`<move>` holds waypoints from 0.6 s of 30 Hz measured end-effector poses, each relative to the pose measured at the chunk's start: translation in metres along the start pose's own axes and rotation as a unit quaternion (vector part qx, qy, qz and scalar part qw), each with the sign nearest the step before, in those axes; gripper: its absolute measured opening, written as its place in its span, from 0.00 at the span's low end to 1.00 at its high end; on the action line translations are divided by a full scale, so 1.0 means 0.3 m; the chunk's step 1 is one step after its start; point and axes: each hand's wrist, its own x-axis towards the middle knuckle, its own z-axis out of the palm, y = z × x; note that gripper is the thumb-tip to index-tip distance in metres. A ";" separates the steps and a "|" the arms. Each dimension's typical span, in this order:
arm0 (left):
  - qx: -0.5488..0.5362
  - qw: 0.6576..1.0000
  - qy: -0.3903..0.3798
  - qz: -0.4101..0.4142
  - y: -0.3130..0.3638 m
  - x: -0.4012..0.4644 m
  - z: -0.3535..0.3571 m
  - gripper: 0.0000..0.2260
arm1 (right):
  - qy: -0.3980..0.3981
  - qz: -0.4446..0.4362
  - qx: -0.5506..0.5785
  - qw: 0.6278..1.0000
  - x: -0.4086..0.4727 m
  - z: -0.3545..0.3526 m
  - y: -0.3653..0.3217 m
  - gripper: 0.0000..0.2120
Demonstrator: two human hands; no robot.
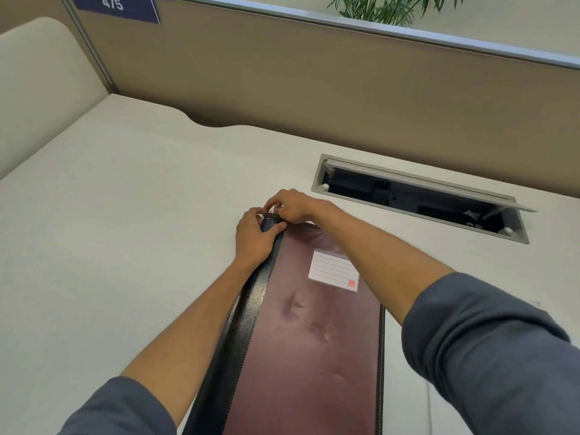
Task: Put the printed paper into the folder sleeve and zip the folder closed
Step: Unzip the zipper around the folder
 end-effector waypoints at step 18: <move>0.036 0.998 -0.002 0.050 -0.031 0.008 0.011 0.17 | 0.055 -0.121 -0.241 0.961 -0.089 -0.043 0.080 0.11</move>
